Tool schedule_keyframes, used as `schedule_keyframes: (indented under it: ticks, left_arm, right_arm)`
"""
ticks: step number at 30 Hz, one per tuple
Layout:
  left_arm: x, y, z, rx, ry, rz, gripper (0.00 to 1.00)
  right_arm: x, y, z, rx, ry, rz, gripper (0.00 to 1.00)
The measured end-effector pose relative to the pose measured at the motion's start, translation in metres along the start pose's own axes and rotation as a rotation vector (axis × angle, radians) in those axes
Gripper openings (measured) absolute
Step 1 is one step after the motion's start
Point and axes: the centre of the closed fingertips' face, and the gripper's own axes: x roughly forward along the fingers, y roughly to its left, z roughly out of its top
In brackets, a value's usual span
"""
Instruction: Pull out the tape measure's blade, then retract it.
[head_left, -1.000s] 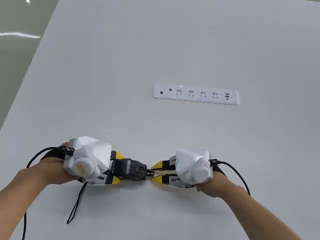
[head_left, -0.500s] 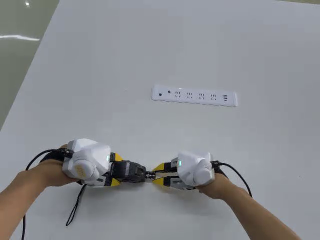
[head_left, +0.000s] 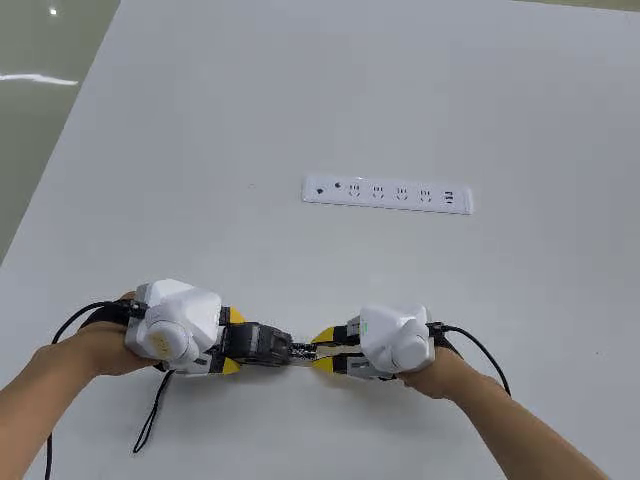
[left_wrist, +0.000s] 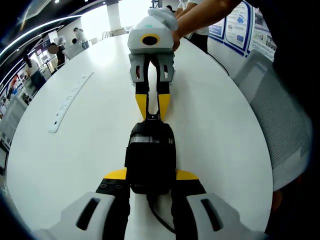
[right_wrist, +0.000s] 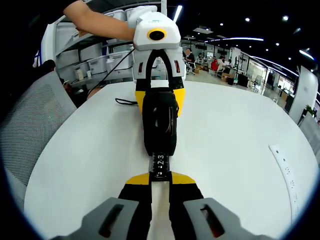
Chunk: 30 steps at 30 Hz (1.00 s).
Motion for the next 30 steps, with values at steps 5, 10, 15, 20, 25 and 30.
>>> schedule_keyframes:
  ticks: [5, 10, 15, 20, 25, 30]
  left_arm:
    - [0.000, 0.000, 0.000, -0.002, 0.001, 0.002, 0.27]
    - [0.000, 0.000, 0.000, -0.007, -0.001, -0.003, 0.27]
    - [0.001, 0.001, 0.001, -0.010, -0.001, -0.005, 0.27]
    - [0.001, 0.001, 0.001, -0.010, 0.001, -0.006, 0.27]
    - [0.001, 0.001, 0.001, -0.012, 0.003, -0.008, 0.27]
    - [0.001, 0.001, 0.000, -0.010, 0.006, -0.007, 0.27]
  right_arm:
    - [-0.003, 0.000, -0.001, -0.001, 0.004, -0.003, 0.10]
    - [-0.005, 0.001, -0.004, 0.000, 0.010, -0.004, 0.10]
    - [-0.009, 0.001, -0.008, 0.004, 0.016, -0.002, 0.10]
    - [-0.013, 0.002, -0.012, 0.007, 0.020, -0.003, 0.10]
    - [-0.016, 0.002, -0.014, 0.010, 0.021, -0.004, 0.10]
    - [-0.018, 0.002, -0.016, 0.008, 0.024, -0.005, 0.10]
